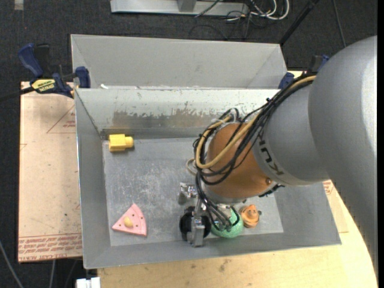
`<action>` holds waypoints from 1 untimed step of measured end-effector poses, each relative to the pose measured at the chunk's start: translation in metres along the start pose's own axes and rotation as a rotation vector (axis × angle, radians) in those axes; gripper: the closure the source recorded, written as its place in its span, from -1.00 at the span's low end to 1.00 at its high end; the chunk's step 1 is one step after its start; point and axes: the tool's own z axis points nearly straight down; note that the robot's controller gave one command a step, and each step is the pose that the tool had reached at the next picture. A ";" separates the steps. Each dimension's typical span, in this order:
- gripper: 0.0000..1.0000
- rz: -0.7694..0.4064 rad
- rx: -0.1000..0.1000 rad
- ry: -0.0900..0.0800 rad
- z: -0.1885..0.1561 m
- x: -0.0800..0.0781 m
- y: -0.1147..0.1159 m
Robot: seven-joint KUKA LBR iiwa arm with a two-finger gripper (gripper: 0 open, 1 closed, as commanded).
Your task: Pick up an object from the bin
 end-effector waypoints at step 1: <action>1.00 -0.002 0.000 0.013 -0.002 0.003 0.001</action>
Offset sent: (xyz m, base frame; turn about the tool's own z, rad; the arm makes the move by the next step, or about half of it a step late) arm 0.0000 0.0000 0.0000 0.0000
